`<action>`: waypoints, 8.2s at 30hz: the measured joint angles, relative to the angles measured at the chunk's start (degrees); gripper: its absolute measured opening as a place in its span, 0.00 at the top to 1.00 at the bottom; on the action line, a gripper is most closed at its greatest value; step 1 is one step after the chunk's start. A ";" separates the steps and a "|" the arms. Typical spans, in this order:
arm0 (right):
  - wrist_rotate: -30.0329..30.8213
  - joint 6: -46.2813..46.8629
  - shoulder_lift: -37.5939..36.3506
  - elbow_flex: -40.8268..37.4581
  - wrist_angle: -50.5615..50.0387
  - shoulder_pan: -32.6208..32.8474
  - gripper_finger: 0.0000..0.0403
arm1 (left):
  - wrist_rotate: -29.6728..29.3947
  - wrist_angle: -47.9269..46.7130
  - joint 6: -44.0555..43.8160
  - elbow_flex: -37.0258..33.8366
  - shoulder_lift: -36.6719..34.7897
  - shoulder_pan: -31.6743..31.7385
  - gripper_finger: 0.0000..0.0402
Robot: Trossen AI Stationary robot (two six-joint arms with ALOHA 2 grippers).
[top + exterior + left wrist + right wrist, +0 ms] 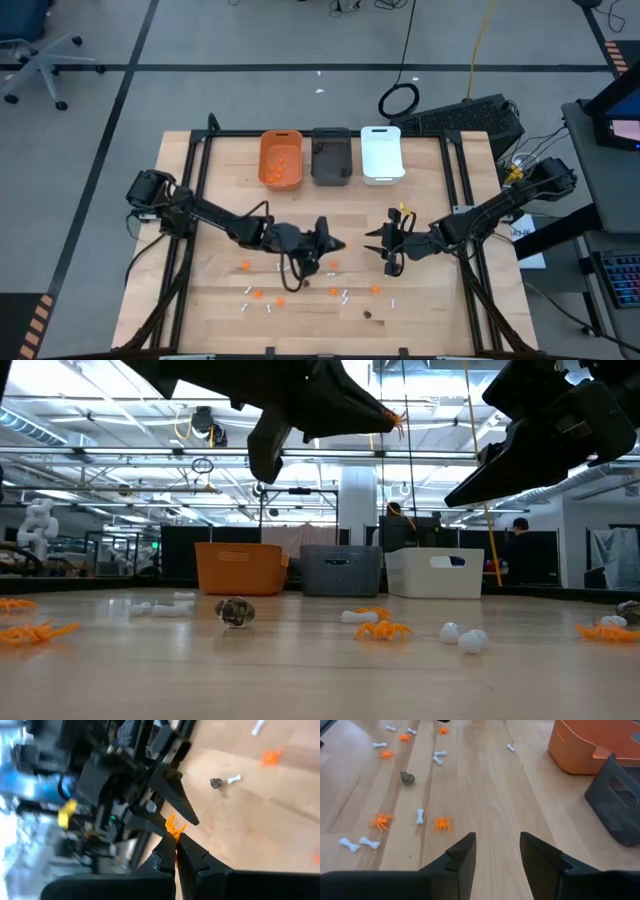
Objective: Sort Halloween decoration
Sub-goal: Put the orange spider toy into the orange bin, then put the white bone toy into the white bin
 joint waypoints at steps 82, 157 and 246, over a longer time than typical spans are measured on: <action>0.31 0.22 0.00 -0.02 -0.02 0.00 0.66 | -1.88 -20.85 -79.97 0.04 -8.03 5.57 1.00; 1.57 4.22 0.27 0.00 -2.79 0.84 0.66 | 1.40 -52.92 -68.15 1.14 -19.68 36.03 0.69; 1.77 4.51 8.20 -0.03 5.09 3.12 0.66 | -15.22 1.01 -88.85 -45.94 -22.27 1.14 0.69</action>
